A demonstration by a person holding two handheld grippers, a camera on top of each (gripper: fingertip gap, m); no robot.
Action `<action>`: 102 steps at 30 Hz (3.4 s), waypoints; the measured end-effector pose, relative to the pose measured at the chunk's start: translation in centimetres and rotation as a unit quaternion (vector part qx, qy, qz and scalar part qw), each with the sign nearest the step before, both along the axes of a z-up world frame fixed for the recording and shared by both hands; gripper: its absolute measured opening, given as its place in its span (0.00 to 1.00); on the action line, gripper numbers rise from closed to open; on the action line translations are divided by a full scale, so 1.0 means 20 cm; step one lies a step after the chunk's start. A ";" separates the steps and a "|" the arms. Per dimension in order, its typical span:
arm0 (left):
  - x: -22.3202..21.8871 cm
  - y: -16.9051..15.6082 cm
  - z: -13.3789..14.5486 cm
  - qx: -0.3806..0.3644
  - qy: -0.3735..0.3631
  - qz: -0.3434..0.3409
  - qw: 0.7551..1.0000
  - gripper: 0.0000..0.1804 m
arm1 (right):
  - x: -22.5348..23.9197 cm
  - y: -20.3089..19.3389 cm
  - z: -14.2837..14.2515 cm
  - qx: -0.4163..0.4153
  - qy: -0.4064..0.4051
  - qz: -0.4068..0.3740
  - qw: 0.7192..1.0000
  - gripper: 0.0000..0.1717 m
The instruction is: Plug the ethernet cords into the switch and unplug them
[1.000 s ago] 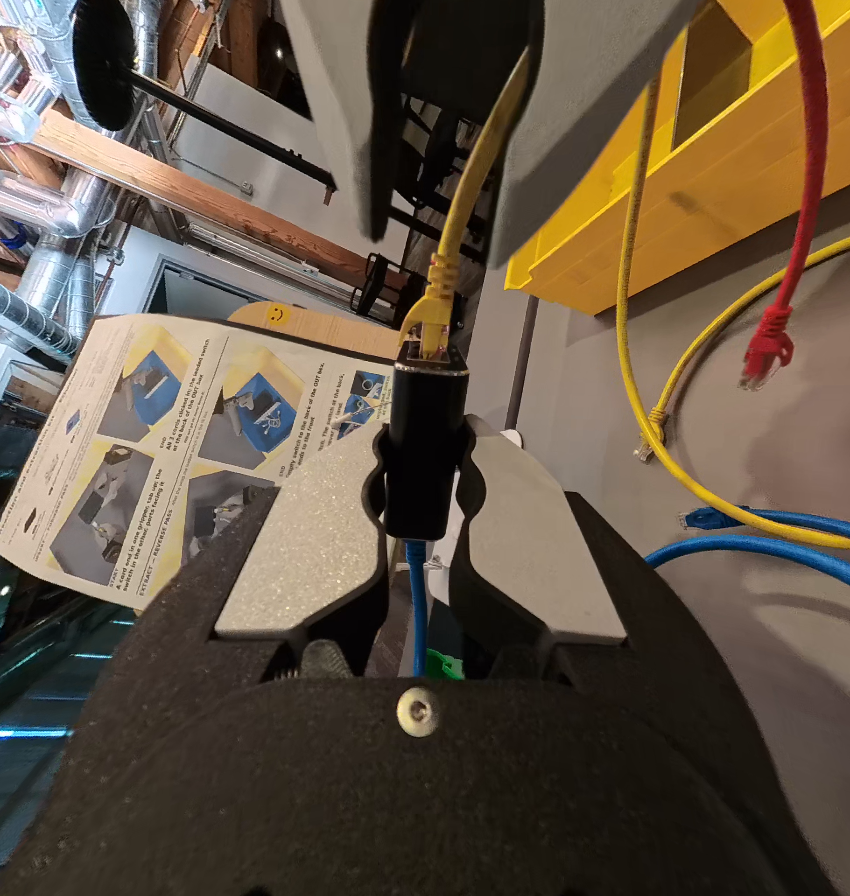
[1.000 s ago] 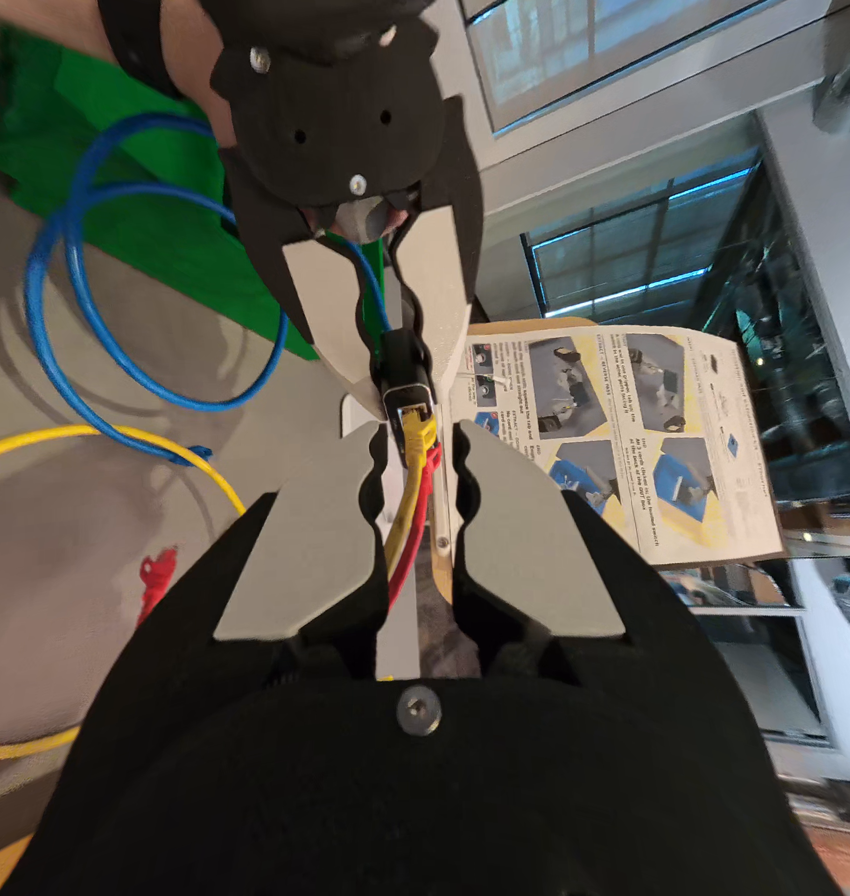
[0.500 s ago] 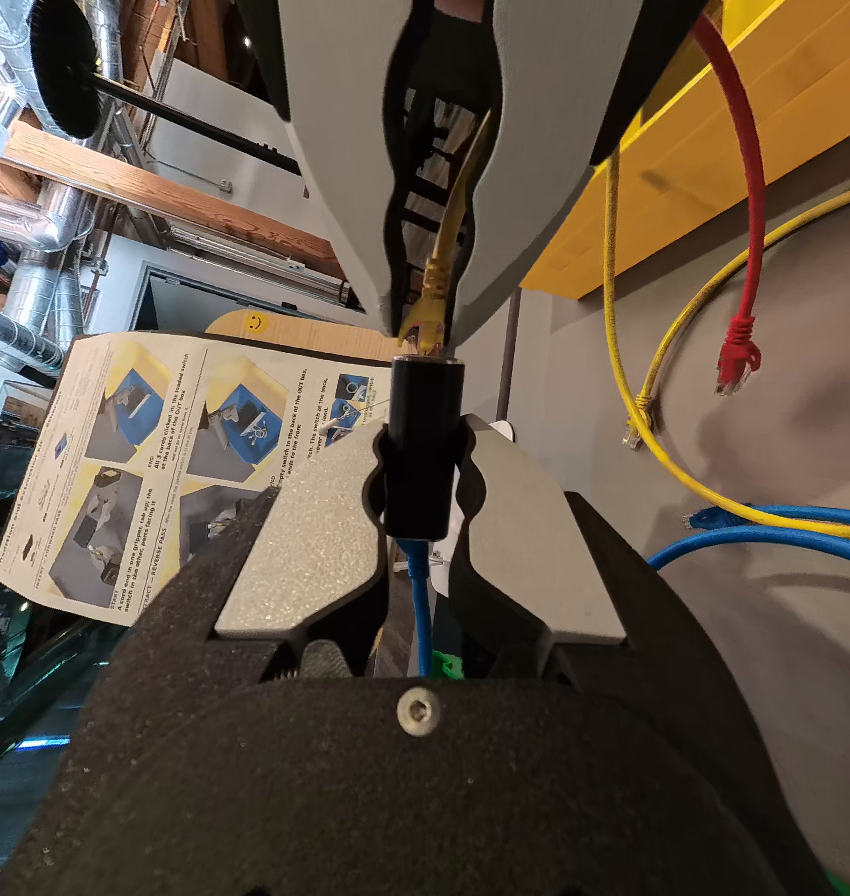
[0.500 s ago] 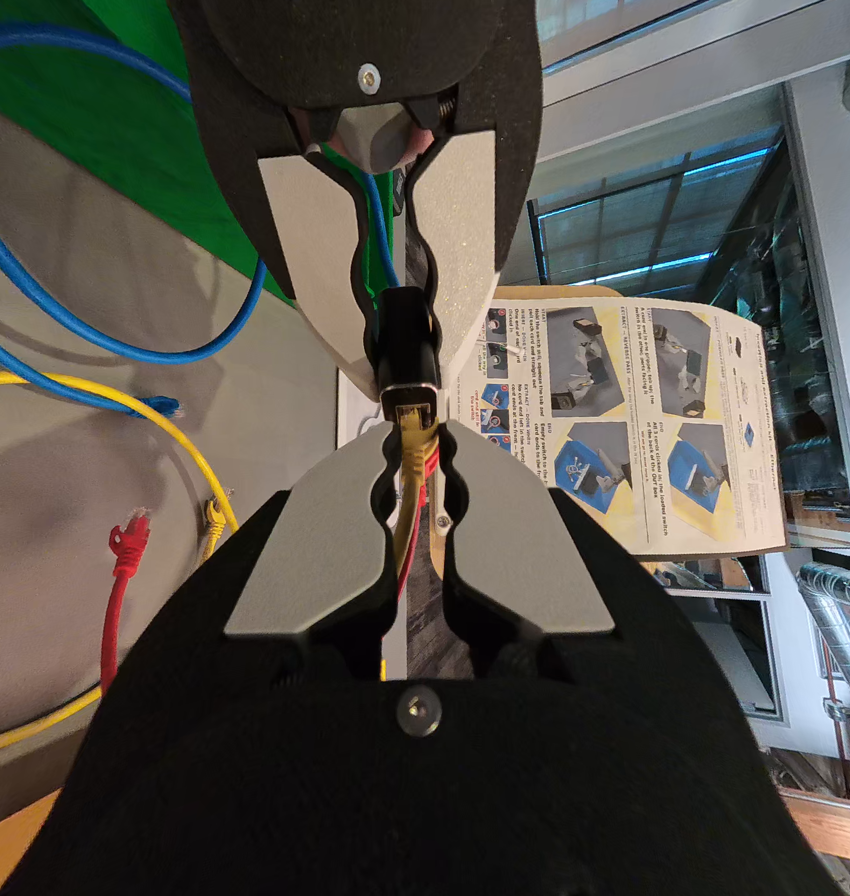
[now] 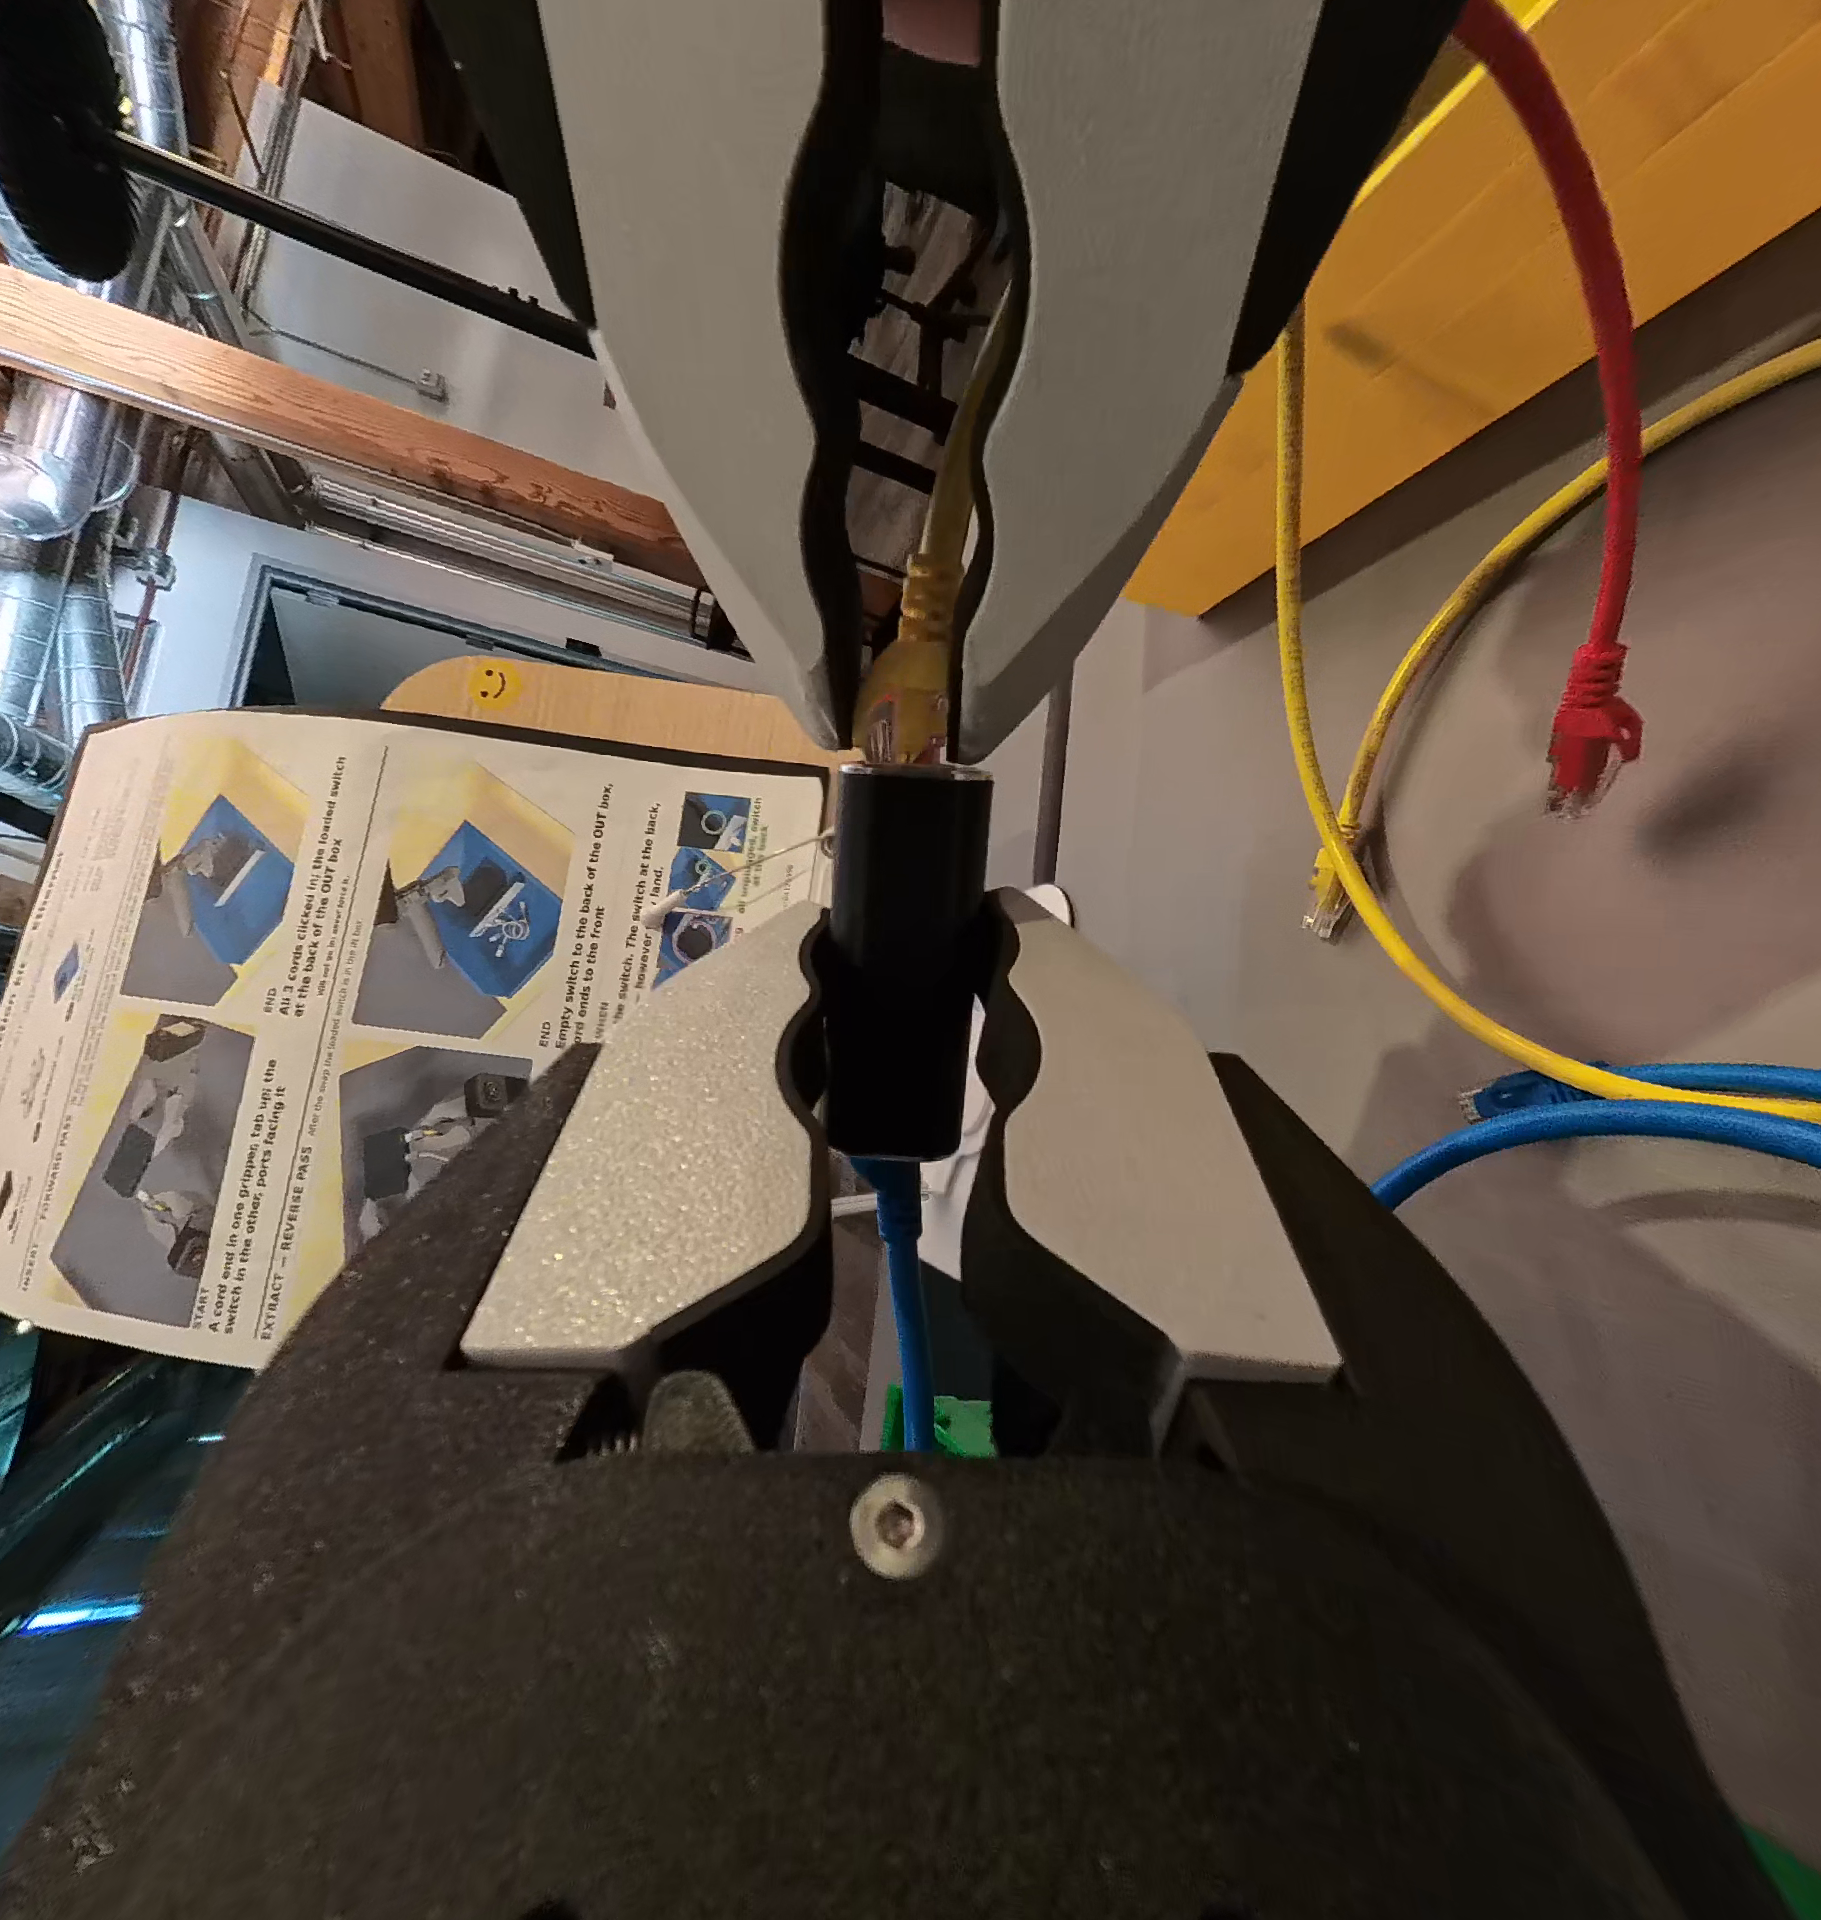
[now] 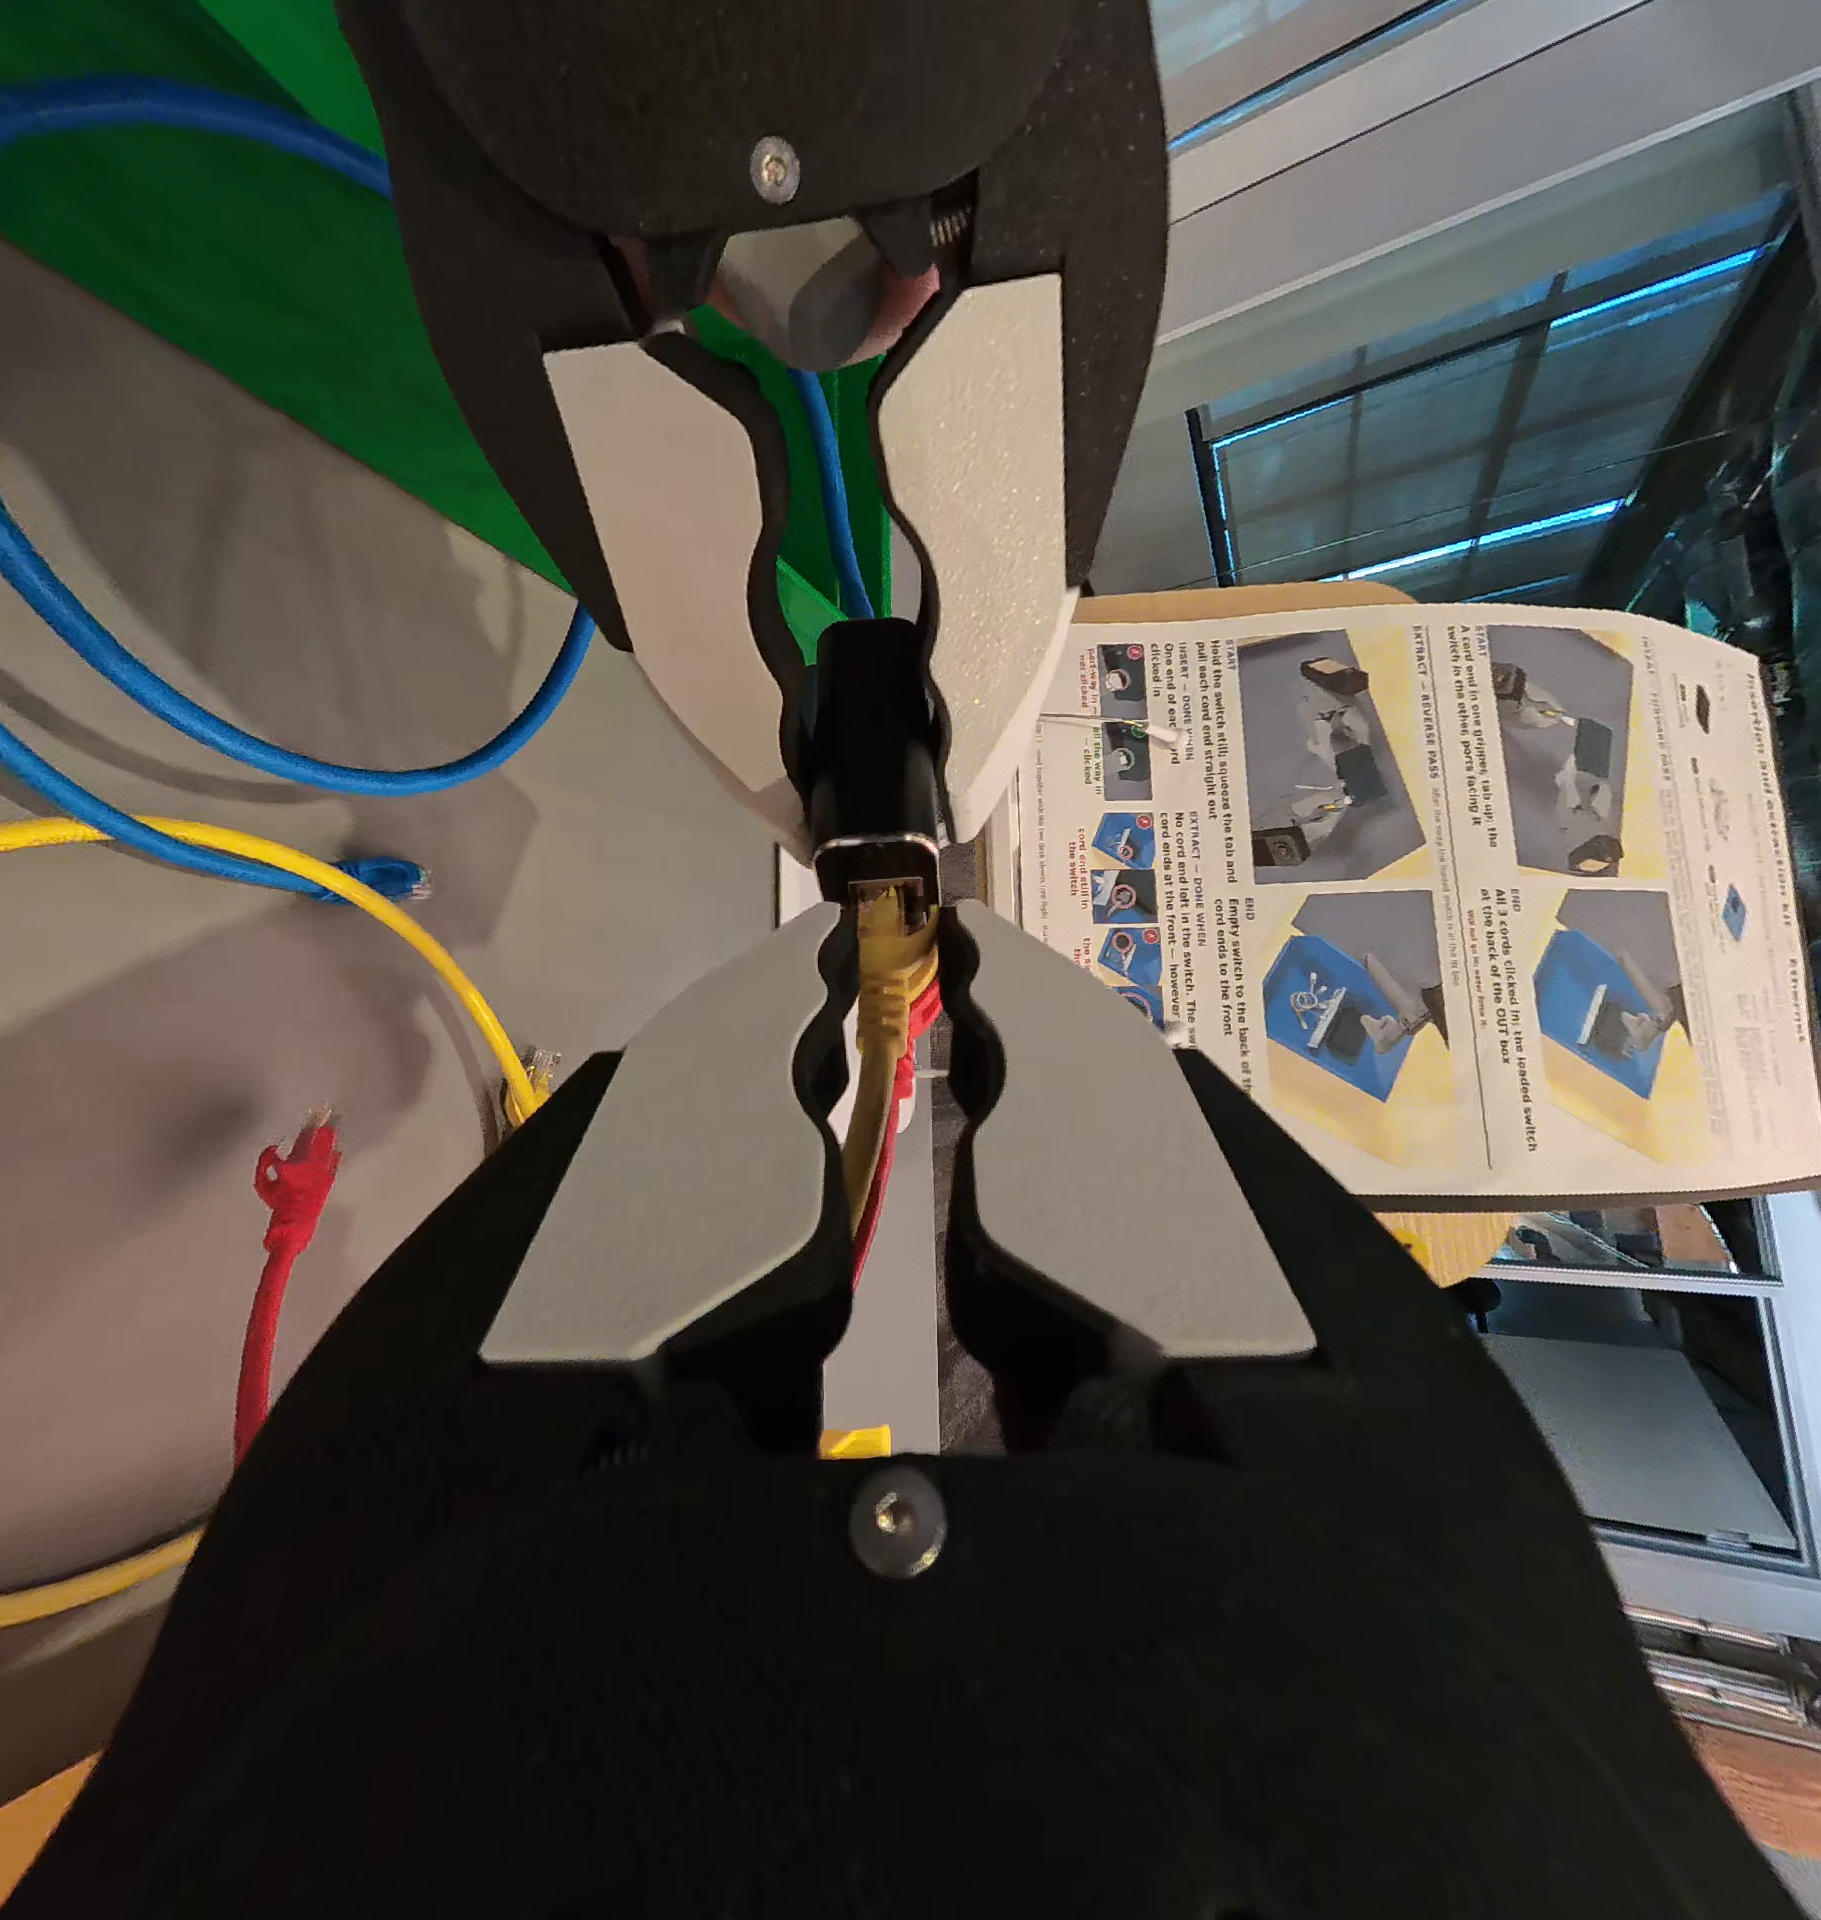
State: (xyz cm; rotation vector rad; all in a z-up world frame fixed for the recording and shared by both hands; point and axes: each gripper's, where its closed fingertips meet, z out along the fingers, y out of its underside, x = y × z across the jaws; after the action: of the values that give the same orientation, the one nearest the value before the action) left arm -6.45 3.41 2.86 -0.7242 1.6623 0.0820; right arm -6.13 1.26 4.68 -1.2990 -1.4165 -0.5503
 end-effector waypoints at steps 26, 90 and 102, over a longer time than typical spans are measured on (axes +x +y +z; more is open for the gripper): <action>0.03 0.05 -0.18 -0.074 0.082 0.017 0.994 0.14 | 0.03 0.01 -0.19 -0.132 0.019 -0.025 0.991 0.09; -0.09 -0.05 0.23 -0.260 -0.089 -0.014 0.961 0.13 | 0.67 -0.48 0.34 -0.090 0.308 0.014 0.947 0.09; -0.37 -0.06 0.50 -0.233 -0.160 -0.021 0.959 0.13 | 0.31 -0.21 0.02 -0.310 0.359 0.096 0.875 0.09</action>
State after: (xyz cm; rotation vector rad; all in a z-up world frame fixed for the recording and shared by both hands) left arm -13.80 2.24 12.83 -0.9957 1.3912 -0.4515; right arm 0.17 -3.03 5.09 -1.5974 -1.0734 0.5463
